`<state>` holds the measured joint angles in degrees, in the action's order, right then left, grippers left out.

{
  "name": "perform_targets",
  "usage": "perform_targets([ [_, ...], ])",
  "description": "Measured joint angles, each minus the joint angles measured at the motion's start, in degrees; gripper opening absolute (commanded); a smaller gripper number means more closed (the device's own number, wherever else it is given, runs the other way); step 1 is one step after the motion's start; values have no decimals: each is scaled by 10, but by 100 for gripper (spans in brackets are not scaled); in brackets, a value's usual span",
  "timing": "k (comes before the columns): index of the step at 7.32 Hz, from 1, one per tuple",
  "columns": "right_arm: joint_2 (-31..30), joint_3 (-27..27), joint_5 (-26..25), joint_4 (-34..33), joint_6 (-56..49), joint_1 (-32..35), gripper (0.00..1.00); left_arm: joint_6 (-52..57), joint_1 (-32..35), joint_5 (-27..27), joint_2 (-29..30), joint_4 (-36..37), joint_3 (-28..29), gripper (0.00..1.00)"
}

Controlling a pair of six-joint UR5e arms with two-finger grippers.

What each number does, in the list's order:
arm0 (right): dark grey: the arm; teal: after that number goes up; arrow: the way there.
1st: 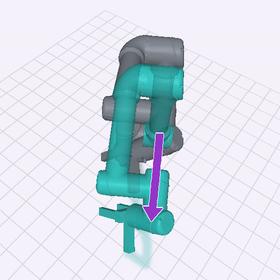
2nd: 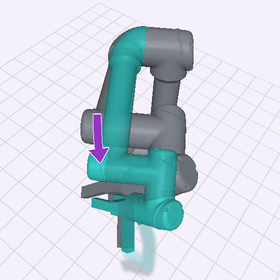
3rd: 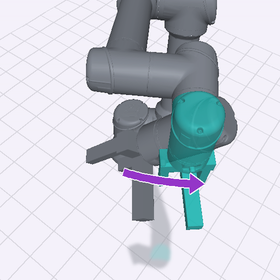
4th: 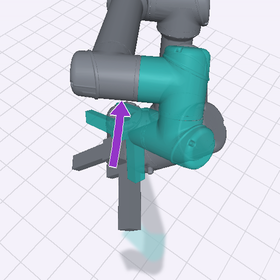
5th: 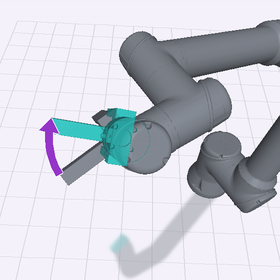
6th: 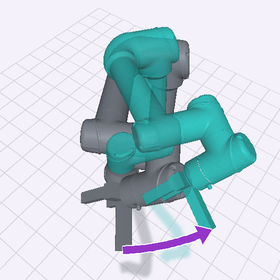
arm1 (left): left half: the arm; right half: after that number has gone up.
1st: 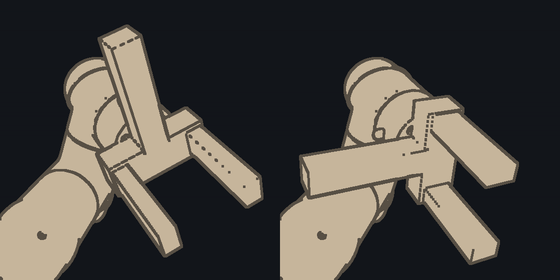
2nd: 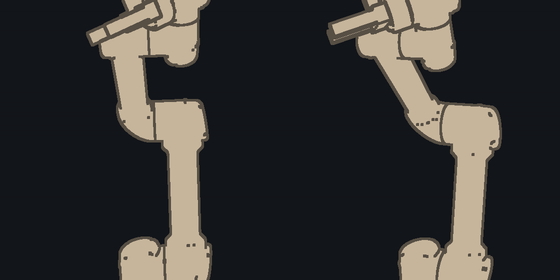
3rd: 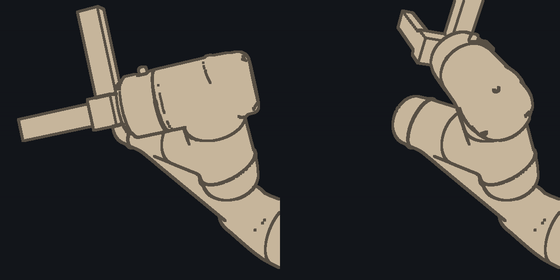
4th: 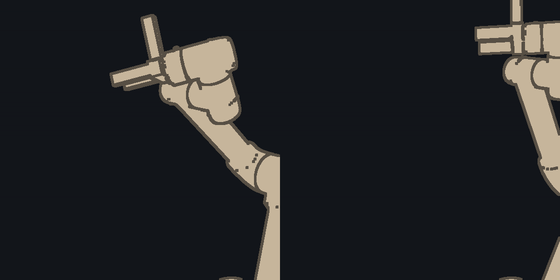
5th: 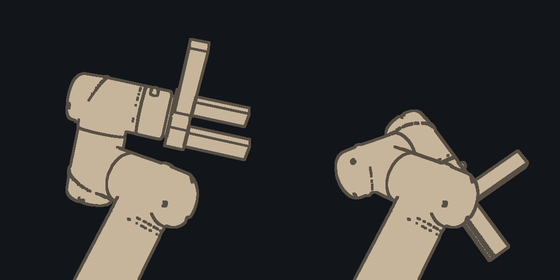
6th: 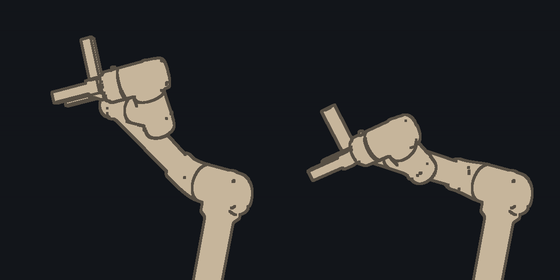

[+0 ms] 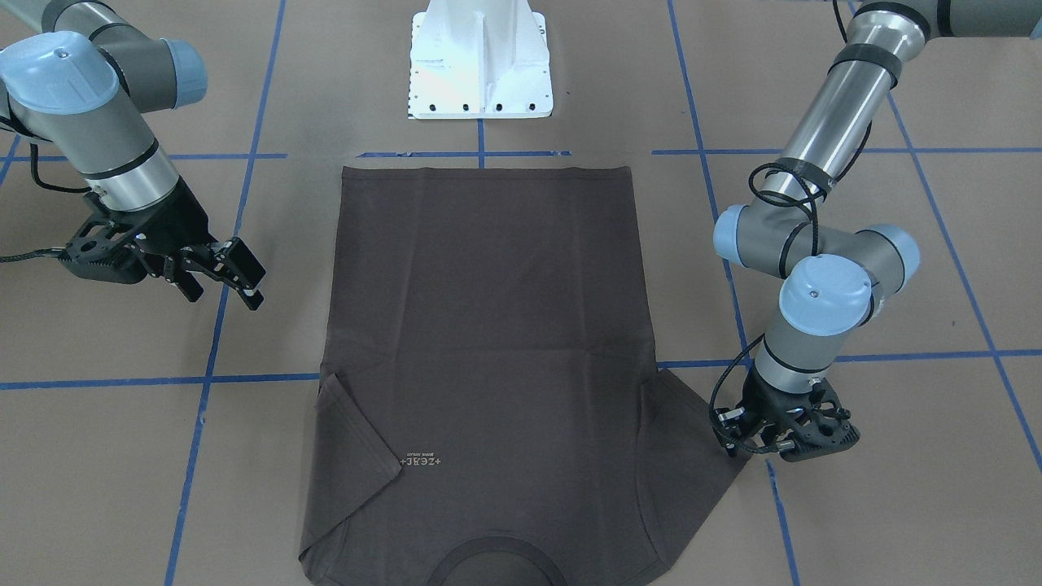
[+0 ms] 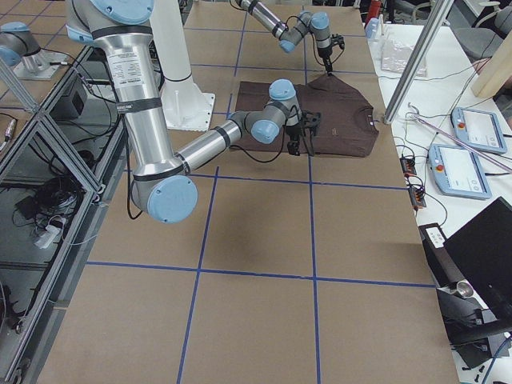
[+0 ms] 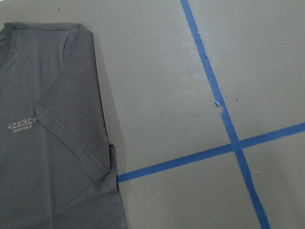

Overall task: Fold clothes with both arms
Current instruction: 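Move the left gripper to the sleeve nearest it while the right gripper draws back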

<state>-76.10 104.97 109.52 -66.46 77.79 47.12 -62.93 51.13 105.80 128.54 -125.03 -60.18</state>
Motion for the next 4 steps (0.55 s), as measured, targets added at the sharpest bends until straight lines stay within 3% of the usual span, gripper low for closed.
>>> perform_targets([
  [4,1,-2,0,1,-1,1,100,0,-1,-1,0,0,3,59],
])
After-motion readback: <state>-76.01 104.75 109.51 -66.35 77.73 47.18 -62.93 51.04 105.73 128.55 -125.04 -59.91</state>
